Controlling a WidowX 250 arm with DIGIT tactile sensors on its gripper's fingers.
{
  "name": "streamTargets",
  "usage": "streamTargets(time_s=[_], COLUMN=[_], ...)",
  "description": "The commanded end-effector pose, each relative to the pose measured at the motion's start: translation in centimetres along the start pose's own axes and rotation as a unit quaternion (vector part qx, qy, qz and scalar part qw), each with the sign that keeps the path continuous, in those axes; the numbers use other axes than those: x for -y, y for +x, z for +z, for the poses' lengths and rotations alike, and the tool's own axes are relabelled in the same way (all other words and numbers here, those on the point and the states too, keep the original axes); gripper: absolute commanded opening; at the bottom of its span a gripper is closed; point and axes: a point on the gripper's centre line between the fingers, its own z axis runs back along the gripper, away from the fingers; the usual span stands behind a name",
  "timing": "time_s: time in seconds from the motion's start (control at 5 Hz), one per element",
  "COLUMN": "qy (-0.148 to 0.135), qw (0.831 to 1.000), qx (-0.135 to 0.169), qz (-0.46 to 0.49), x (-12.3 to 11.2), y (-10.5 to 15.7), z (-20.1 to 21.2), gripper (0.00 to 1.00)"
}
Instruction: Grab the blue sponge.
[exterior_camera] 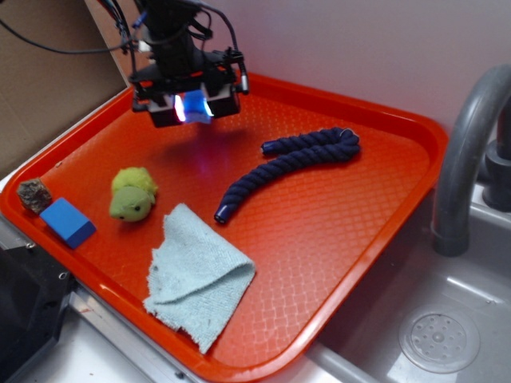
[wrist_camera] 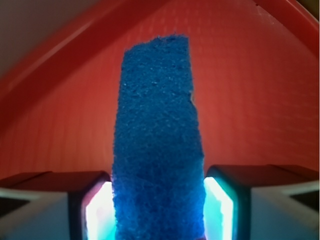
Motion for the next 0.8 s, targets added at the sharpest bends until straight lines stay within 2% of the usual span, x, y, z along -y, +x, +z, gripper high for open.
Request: streamTargets(time_s=[0.0, 0.2, 0.4, 0.6], qy=[-0.009, -0.04, -0.071, -0.081], qw=[0.979, 0.963, 0.948, 0.95], qx=[-0.036, -0.022, 0.006, 0.011], qz=[-0.2, -0.266, -0.311, -0.3], x=[-0.5, 0.5, 1.4, 1.5], y=[-2.7, -5.0, -6.5, -6.4], z=[11.5, 14.4, 16.9, 16.9], gripper=[0.0, 0.0, 0.0, 0.0])
